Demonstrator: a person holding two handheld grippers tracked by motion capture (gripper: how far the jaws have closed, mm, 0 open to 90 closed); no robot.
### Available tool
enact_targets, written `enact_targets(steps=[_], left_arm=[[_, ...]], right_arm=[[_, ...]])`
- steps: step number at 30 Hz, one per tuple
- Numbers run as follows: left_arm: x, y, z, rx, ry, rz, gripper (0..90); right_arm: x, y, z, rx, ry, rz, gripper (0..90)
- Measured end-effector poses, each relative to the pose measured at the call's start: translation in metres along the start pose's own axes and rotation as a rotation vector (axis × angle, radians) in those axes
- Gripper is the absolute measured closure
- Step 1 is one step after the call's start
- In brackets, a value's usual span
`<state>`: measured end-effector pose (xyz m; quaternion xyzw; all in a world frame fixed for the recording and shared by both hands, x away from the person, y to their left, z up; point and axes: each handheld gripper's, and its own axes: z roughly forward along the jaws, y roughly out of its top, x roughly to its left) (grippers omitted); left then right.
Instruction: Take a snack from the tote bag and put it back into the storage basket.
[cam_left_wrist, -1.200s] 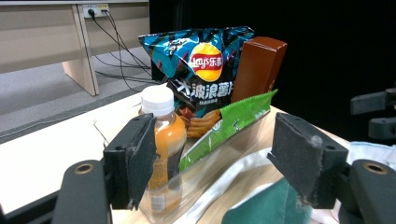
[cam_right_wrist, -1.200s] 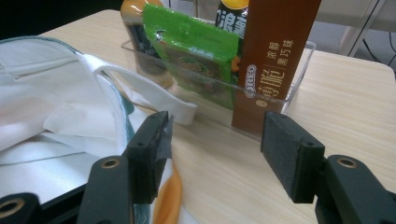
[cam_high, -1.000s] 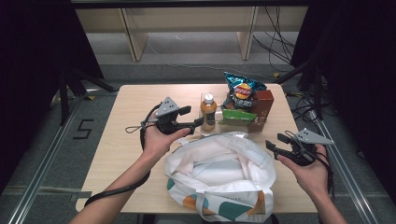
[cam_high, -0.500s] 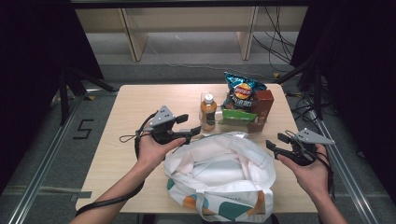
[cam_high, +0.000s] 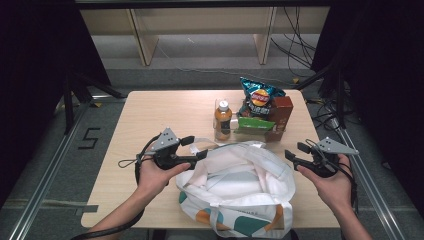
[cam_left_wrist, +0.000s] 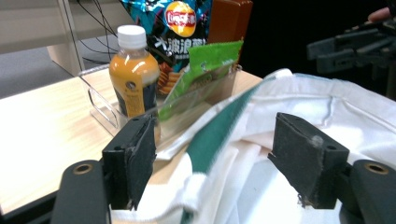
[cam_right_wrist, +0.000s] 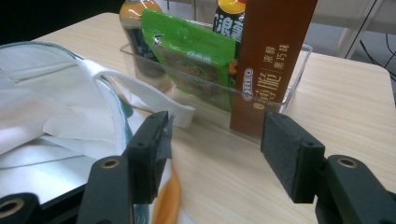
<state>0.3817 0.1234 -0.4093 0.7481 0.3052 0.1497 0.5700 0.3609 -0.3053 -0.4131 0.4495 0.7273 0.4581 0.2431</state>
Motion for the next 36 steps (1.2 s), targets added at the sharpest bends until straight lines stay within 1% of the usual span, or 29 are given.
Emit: enact_targets(steps=[1, 2, 3, 5, 6, 7, 9, 11, 12, 13, 14, 15, 16, 17, 18, 19, 21, 22, 23, 24, 26, 27, 28, 29, 32, 33, 34, 35, 36], left_arm=[[-0.001, -0.002, -0.001, 0.006, 0.004, -0.002, 29.7], [-0.002, -0.004, -0.003, 0.008, 0.001, 0.000, 29.8], [-0.002, -0.006, -0.004, 0.011, 0.000, -0.001, 29.8], [-0.002, -0.009, -0.006, 0.007, -0.008, -0.003, 29.8], [-0.003, -0.011, -0.008, 0.018, 0.003, -0.001, 29.9], [-0.003, -0.013, -0.009, 0.021, 0.001, -0.003, 29.9], [-0.003, -0.017, -0.012, 0.026, 0.002, -0.003, 30.0], [-0.003, -0.020, -0.014, 0.029, 0.000, -0.003, 30.0], [-0.003, -0.022, -0.015, 0.031, 0.001, -0.008, 30.1], [-0.004, -0.023, -0.016, 0.035, 0.000, -0.004, 30.1], [-0.004, -0.025, -0.017, 0.039, -0.002, 0.001, 30.1], [-0.004, -0.027, -0.017, 0.045, -0.002, 0.003, 30.1], [-0.005, -0.029, -0.018, 0.047, -0.006, 0.006, 30.1], [-0.005, -0.031, -0.018, 0.046, -0.012, 0.009, 30.2], [-0.006, -0.033, -0.018, 0.049, -0.006, 0.002, 30.2], [-0.006, -0.035, -0.019, 0.050, -0.003, 0.003, 30.3], [-0.007, -0.038, -0.018, 0.037, -0.008, 0.004, 30.6], [-0.008, -0.039, -0.018, 0.042, -0.001, 0.010, 30.6], [-0.009, -0.040, -0.017, 0.046, 0.003, 0.021, 30.7], [-0.009, -0.041, -0.016, 0.041, -0.003, 0.026, 30.8], [-0.010, -0.042, -0.016, 0.046, 0.010, 0.037, 31.3], [-0.010, -0.042, -0.017, 0.046, 0.008, 0.040, 31.3], [-0.009, -0.041, -0.017, 0.035, 0.002, 0.037, 31.3], [-0.008, -0.040, -0.018, 0.033, 0.006, 0.039, 31.3], [-0.005, -0.039, -0.020, 0.024, 0.014, 0.032, 31.3], [-0.004, -0.040, -0.021, 0.024, 0.016, 0.026, 31.3], [-0.003, -0.041, -0.021, 0.023, 0.016, 0.029, 31.5], [-0.002, -0.042, -0.022, 0.020, 0.020, 0.022, 32.0], [-0.001, -0.043, -0.022, 0.020, 0.022, 0.012, 32.2]], right_arm=[[-0.003, 0.000, 0.001, -0.009, 0.000, -0.035, 43.0], [-0.003, 0.000, 0.001, -0.010, -0.001, -0.032, 43.0], [-0.002, 0.000, 0.000, -0.011, 0.007, -0.020, 43.1], [-0.002, 0.000, 0.000, -0.015, 0.005, -0.020, 43.0], [-0.001, 0.000, -0.001, -0.008, 0.003, 0.004, 43.0], [-0.001, 0.000, 0.000, -0.018, 0.009, 0.003, 43.0], [-0.001, 0.000, 0.000, -0.018, 0.009, 0.003, 43.0], [-0.003, 0.000, 0.001, -0.021, 0.011, -0.016, 43.0], [-0.003, 0.000, 0.001, -0.020, 0.015, -0.014, 43.0], [-0.004, 0.000, 0.001, -0.024, 0.006, -0.023, 43.1], [-0.002, 0.000, 0.000, -0.022, 0.006, -0.002, 43.1], [-0.002, -0.001, 0.000, -0.022, 0.003, 0.004, 43.0], [-0.002, -0.001, 0.000, -0.019, 0.003, 0.006, 43.0], [-0.002, 0.000, -0.001, -0.005, 0.001, 0.008, 43.1], [-0.002, -0.001, 0.000, -0.013, -0.003, -0.002, 43.1], [-0.002, 0.000, -0.001, -0.003, -0.007, 0.001, 43.0], [-0.003, -0.001, -0.001, -0.006, -0.005, -0.001, 43.0], [-0.003, -0.001, 0.000, -0.020, 0.001, 0.003, 43.0], [-0.002, -0.001, 0.000, -0.013, 0.006, 0.008, 43.0], [-0.003, -0.002, 0.001, -0.024, 0.001, -0.016, 43.1], [-0.003, -0.001, 0.000, -0.016, 0.001, 0.002, 43.0], [-0.004, -0.001, 0.000, -0.017, 0.000, -0.015, 43.0], [-0.005, -0.001, -0.001, -0.012, -0.006, -0.015, 43.0], [-0.005, -0.002, -0.001, -0.004, -0.002, -0.005, 43.0], [-0.006, -0.003, 0.000, -0.010, 0.001, 0.017, 43.1], [-0.008, -0.002, -0.001, -0.009, -0.007, 0.005, 43.1], [-0.008, -0.002, -0.002, -0.007, -0.007, 0.010, 43.0], [-0.010, -0.002, -0.002, -0.018, -0.014, -0.006, 43.0], [-0.010, -0.002, -0.002, -0.020, -0.008, 0.006, 43.0]])
